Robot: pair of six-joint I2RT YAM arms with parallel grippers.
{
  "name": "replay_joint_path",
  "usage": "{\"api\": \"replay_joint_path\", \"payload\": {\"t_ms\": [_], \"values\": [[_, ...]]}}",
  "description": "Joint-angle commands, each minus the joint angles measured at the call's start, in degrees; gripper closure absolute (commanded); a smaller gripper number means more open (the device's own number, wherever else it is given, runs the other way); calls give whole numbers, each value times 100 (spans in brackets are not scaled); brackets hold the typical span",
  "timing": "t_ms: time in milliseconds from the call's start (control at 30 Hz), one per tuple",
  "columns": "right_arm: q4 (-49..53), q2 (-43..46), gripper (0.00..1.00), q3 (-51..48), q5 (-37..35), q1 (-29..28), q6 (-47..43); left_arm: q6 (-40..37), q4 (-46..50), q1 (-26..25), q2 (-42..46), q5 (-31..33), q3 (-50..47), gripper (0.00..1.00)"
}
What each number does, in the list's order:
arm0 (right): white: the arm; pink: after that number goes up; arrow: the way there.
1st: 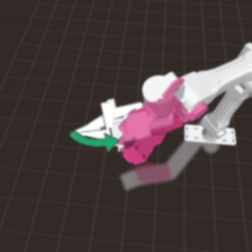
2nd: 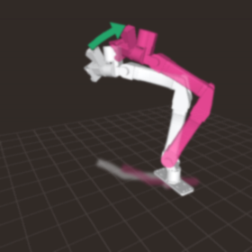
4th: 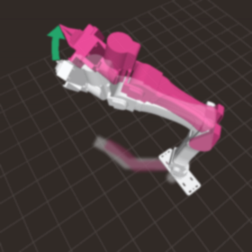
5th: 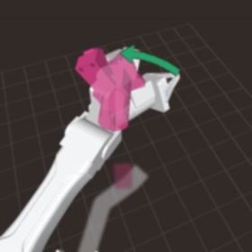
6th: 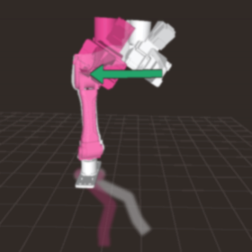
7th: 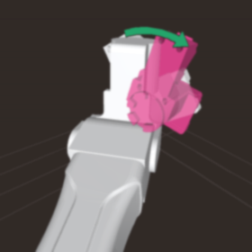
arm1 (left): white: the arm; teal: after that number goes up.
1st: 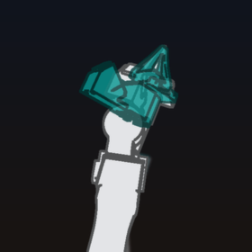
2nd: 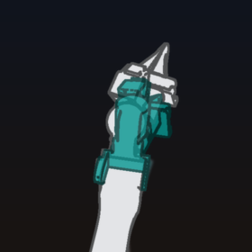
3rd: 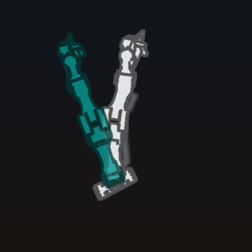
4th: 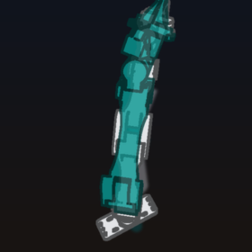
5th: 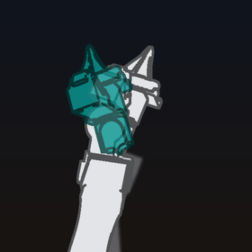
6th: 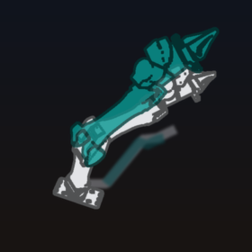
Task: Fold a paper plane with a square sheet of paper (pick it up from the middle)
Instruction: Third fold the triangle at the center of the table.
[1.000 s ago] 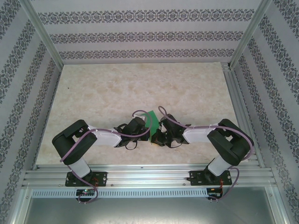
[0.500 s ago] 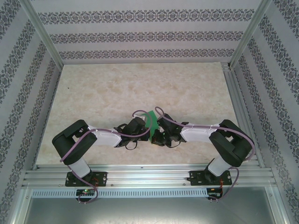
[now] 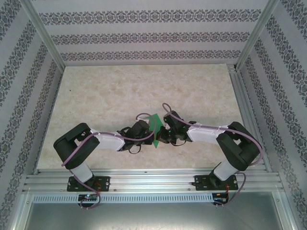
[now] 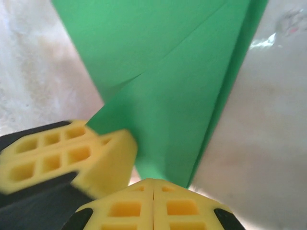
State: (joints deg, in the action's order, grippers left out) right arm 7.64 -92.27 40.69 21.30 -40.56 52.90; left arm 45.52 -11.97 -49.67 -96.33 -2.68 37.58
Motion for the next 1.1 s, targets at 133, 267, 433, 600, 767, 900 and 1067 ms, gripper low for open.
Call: {"api": "replay_joint_path", "payload": {"t_ms": [133, 267, 433, 600, 767, 900, 1067], "values": [[10, -459, 94, 16, 85, 118, -302, -29, 760, -52, 231, 54, 164, 82], [32, -379, 94, 9, 96, 126, -281, -8, 1168, -26, 908, 382, 195, 57], [-9, -362, 94, 17, 119, 116, -273, 122, 1605, 32, 1630, 601, 261, 53], [-44, -371, 94, 44, 153, 114, -256, 349, 1470, 36, 1764, 375, 261, 80], [-96, -353, 94, 11, 155, 125, -231, 682, 1063, 63, 1181, -86, 299, 100], [-164, -327, 94, -43, 151, 119, -184, 935, 730, 115, 653, -317, 324, 100], [-206, -328, 94, -48, 188, 120, -161, 1053, 321, 164, 151, -383, 314, 100]]}}
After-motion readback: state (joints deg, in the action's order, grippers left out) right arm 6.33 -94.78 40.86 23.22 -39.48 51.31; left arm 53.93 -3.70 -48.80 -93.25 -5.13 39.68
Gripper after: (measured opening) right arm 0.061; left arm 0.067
